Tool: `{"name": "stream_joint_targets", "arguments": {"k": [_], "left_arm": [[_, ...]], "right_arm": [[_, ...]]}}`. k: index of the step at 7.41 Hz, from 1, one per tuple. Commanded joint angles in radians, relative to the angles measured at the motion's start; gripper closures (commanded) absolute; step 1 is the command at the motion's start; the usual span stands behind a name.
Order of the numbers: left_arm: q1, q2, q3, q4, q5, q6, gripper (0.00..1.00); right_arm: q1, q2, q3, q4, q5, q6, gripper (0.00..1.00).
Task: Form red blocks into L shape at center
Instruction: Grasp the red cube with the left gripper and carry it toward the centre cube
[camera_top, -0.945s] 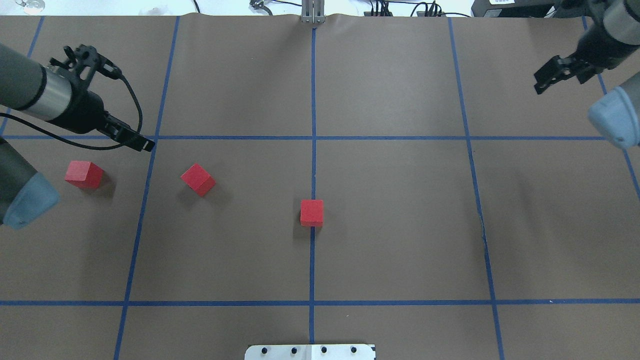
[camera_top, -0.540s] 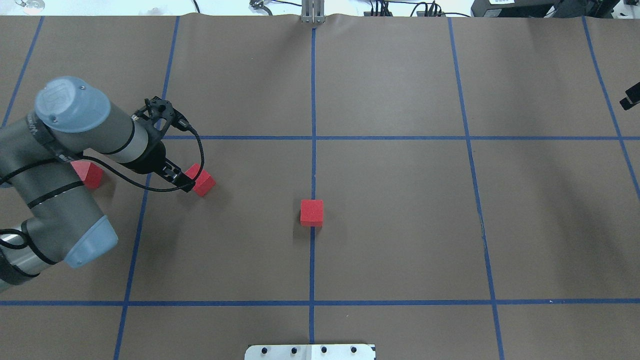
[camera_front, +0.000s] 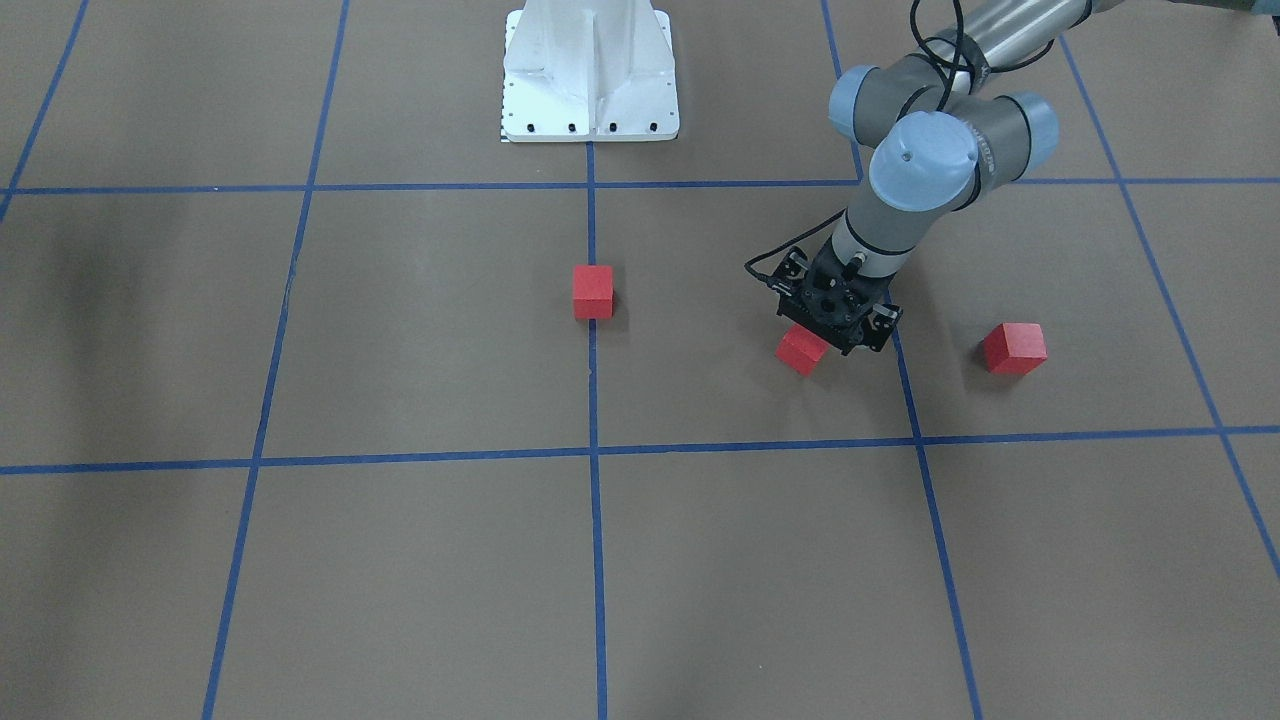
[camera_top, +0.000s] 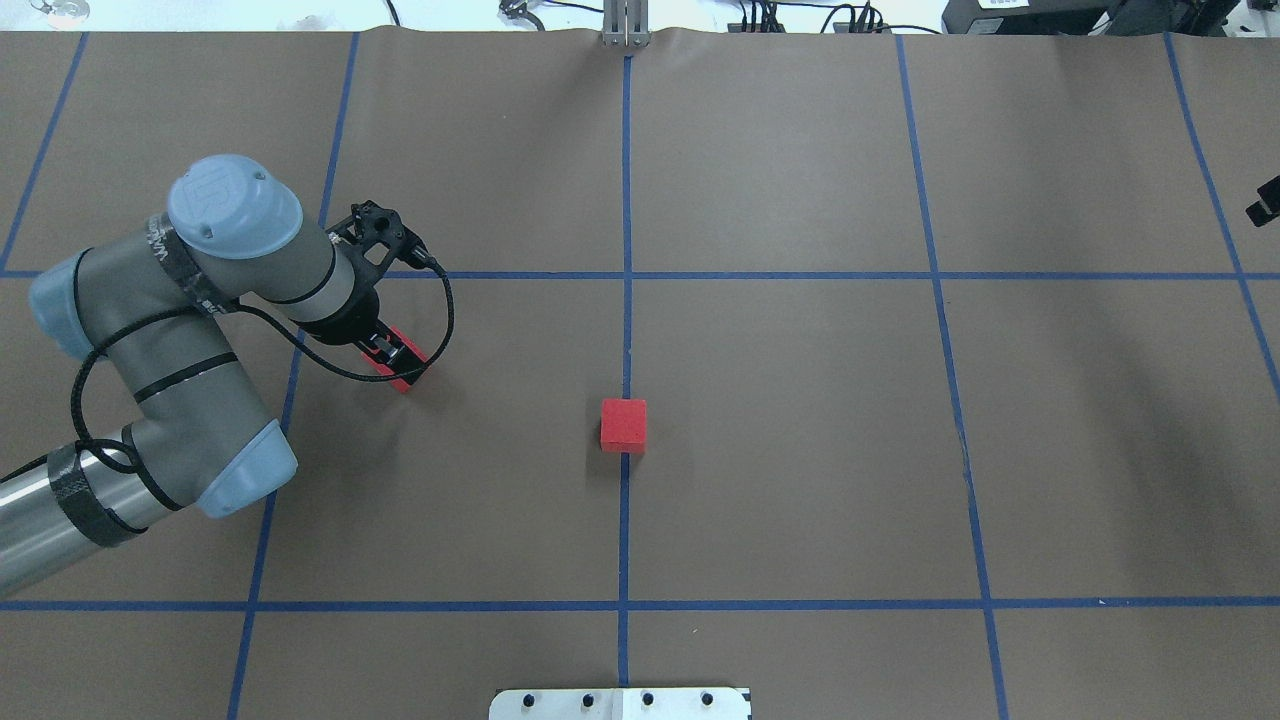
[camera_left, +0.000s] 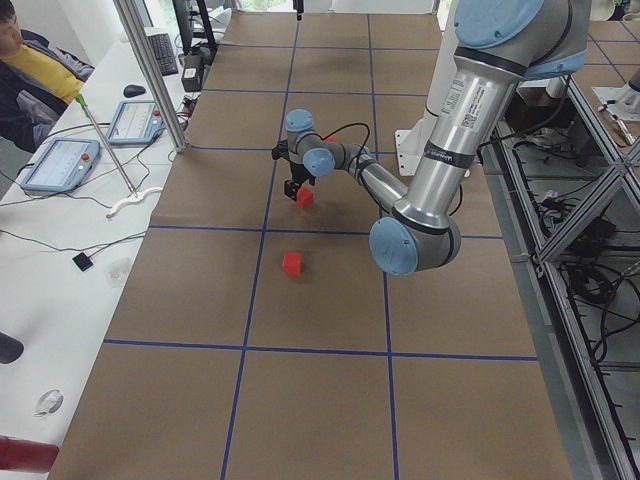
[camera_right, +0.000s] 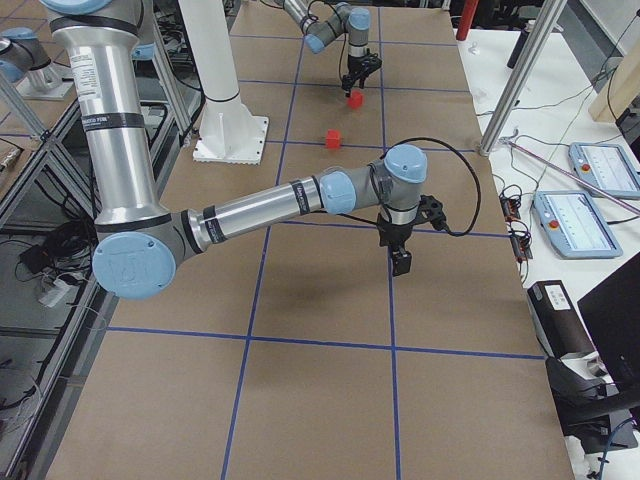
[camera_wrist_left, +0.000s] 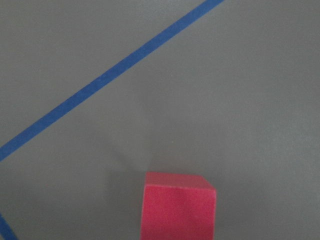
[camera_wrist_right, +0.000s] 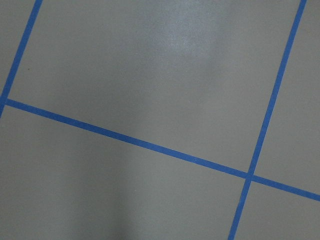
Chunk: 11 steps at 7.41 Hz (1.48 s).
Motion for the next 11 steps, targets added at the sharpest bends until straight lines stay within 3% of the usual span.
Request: {"name": "stream_joint_targets", "arguments": {"k": [1,2,3,4,5,6,7,10,11], "left_arm": [[0.001,-0.009,0.027,-0.003,-0.003,0.014,0.01],[0.001,-0.011,0.044,-0.006,-0.009,0.014,0.02],[0.001,-0.014,0.043,0.001,-0.012,0.013,0.14],[0.001,-0.018,0.044,0.003,-0.012,0.011,0.54],[0.001,-0.021,0.043,0.003,-0.012,0.011,0.88],[0.001,-0.026,0.036,0.004,-0.014,-0.001,1.00],[0.001,-0.034,0.030,0.021,-0.037,-0.007,1.00],[-0.002,-0.266,0.064,0.223,-0.081,-0.249,1.00],[0.015,-0.375,0.167,0.207,-0.080,-0.374,1.00]], "right_arm": [[0.000,0.000,-0.002,0.000,-0.002,0.001,0.01],[0.000,0.000,-0.002,0.000,-0.002,0.001,0.01],[0.000,0.000,-0.002,0.002,-0.002,0.001,0.01],[0.000,0.000,-0.002,0.002,-0.002,0.002,0.01],[0.000,0.000,-0.002,0.002,-0.002,0.002,0.01],[0.000,0.000,-0.003,0.000,-0.002,0.001,0.01],[0.000,-0.012,-0.005,0.000,-0.002,0.007,0.01],[0.011,-0.047,-0.017,0.000,-0.008,0.001,0.01],[0.021,-0.058,-0.021,0.000,-0.004,0.010,0.01]]}}
